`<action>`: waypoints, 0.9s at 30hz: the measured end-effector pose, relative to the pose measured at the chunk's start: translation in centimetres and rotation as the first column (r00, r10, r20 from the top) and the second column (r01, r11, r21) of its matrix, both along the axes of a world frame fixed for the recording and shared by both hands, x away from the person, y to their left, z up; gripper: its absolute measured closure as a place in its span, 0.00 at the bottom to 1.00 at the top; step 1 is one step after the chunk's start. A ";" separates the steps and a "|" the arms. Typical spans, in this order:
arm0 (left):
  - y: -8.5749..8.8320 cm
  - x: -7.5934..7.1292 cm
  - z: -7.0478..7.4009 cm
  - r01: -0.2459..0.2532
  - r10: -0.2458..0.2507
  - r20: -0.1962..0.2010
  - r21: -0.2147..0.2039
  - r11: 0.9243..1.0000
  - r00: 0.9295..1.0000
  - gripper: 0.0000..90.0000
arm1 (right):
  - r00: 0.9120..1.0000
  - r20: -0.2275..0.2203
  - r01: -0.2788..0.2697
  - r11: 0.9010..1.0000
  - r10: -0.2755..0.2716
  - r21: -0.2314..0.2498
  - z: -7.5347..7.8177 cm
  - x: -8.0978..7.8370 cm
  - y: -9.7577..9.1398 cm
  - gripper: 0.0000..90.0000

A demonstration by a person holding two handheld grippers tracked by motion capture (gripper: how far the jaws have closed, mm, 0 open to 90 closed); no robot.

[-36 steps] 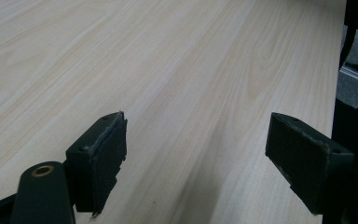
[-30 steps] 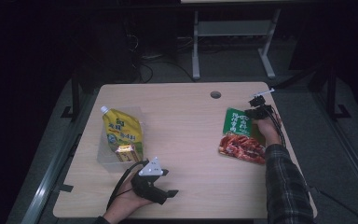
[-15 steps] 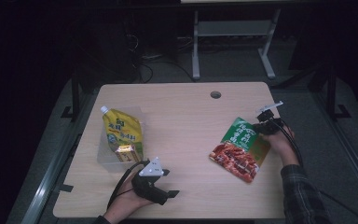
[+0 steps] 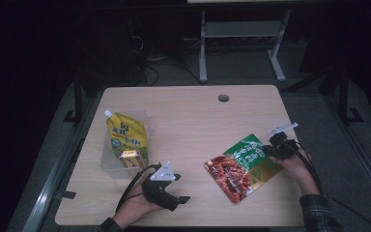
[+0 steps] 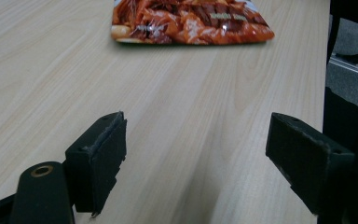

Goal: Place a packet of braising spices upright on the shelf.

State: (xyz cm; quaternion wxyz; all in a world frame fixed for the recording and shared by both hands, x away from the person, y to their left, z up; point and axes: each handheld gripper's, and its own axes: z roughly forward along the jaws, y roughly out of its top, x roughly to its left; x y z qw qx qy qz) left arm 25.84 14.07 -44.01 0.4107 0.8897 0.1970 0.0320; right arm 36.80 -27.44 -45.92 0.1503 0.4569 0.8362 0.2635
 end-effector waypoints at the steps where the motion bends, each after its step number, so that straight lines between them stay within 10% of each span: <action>1: 0.0 0.0 0.1 0.001 -0.001 0.000 -0.002 1.000 1.000 0.22 | 1.000 0.002 -0.005 1.000 0.005 -0.001 0.0 -0.4 0.2 1.00; 15: 0.1 0.8 0.8 -0.022 0.022 0.020 0.004 1.000 1.000 0.18 | 0.993 -0.016 -0.116 0.992 0.117 0.040 0.0 -4.8 3.9 1.00; 27: -1.2 2.0 0.3 -0.009 0.008 0.016 0.032 0.999 1.000 0.16 | 0.962 -0.004 -0.274 0.961 0.274 0.045 0.0 -6.8 9.1 1.00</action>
